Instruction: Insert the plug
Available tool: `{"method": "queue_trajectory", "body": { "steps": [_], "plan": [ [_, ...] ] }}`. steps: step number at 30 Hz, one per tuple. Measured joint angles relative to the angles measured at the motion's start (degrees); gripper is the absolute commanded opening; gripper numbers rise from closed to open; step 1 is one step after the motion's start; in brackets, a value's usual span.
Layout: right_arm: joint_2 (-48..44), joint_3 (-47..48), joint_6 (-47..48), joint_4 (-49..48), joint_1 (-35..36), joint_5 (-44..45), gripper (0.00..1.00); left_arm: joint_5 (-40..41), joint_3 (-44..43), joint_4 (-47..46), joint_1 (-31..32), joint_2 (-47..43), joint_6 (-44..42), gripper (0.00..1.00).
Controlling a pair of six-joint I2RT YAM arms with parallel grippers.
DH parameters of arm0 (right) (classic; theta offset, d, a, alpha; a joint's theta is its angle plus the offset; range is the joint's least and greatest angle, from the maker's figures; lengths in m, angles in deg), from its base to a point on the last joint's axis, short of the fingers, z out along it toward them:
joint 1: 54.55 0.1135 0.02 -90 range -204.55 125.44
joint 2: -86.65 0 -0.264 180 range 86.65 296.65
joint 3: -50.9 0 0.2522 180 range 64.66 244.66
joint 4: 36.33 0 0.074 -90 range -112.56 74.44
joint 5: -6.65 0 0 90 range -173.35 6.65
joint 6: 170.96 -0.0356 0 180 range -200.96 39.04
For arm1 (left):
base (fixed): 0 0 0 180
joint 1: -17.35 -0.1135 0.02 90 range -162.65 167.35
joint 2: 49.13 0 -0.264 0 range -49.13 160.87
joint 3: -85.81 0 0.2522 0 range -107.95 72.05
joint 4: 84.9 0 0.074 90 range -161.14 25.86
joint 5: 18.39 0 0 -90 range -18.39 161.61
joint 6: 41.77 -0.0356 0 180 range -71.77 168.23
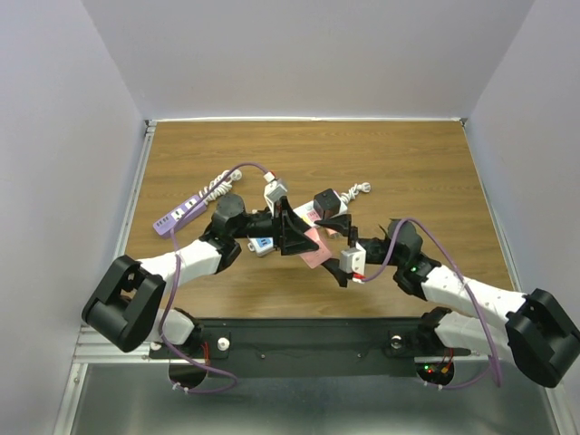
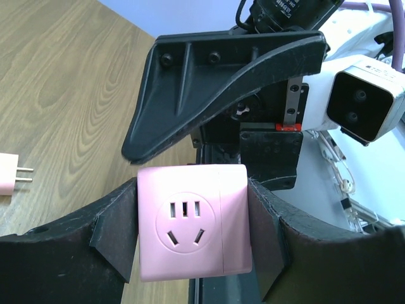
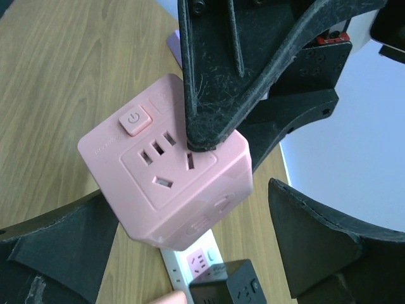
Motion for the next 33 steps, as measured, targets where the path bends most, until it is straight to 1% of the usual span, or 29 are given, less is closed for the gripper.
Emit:
{"method": "queue_trajectory", "body": {
  "steps": [4,7,10,14,18,19,21,22,24,25,27,28,29,30,32,33],
  "plan": [
    [-2.7,-1.4,1.2,0.2,0.0,-1.1,1.0,-0.5,0.0,-0.1,0.2,0.4,0.1,0.06],
    [-4.5,-1.4,2.8,2.9,0.0,-3.1,1.0,-1.0,0.0,-0.2,0.7,0.8,0.3,0.08],
    [-5.4,-1.2,4.3,4.8,0.0,-4.8,1.0,-1.3,0.0,0.0,1.1,0.9,0.2,0.12],
    [-5.1,0.3,6.2,8.2,0.0,-6.7,1.0,-1.9,0.0,0.1,1.7,0.9,0.0,0.15],
    [-3.6,2.7,8.3,11.7,0.0,-8.9,0.99,-2.4,0.0,0.2,2.0,0.9,-0.1,0.15],
    [-3.5,2.9,8.9,12.5,0.0,-9.2,0.97,-2.4,0.0,0.2,2.0,0.9,-0.1,0.15],
    [-3.8,3.1,10.0,13.7,0.0,-10.1,0.87,-2.6,0.0,0.2,2.0,0.9,-0.1,0.16],
    [-4.1,3.2,10.7,14.6,0.0,-10.6,0.73,-2.6,0.0,0.2,2.1,0.9,-0.1,0.16],
    [-4.9,3.2,11.8,16.5,0.0,-11.7,0.61,-2.8,0.0,0.3,2.3,0.9,0.0,0.16],
    [-5.5,3.2,12.5,17.4,0.0,-12.0,0.52,-3.1,0.0,0.3,2.3,0.9,0.0,0.16],
    [-6.7,3.1,13.5,18.9,0.0,-12.5,0.45,-3.3,0.0,0.7,2.6,0.9,0.2,0.17],
    [-7.4,3.1,13.6,19.7,0.0,-12.4,0.37,-3.3,0.0,0.9,2.8,0.9,0.1,0.18],
    [-7.9,3.1,13.8,20.3,0.0,-12.3,0.33,-3.2,-0.1,1.0,2.9,0.8,-0.1,0.19],
    [-8.0,3.1,13.8,20.6,0.0,-12.2,0.24,-3.1,-0.2,1.4,3.0,0.7,-0.5,0.23],
    [-8.3,3.1,13.5,20.9,0.0,-12.0,0.03,-2.8,-0.4,2.3,3.0,0.5,-0.9,0.37],
    [-8.3,3.1,13.1,21.0,0.0,-11.7,0.01,-2.6,-0.5,2.8,3.0,0.5,-1.0,0.51]
  ]
}}
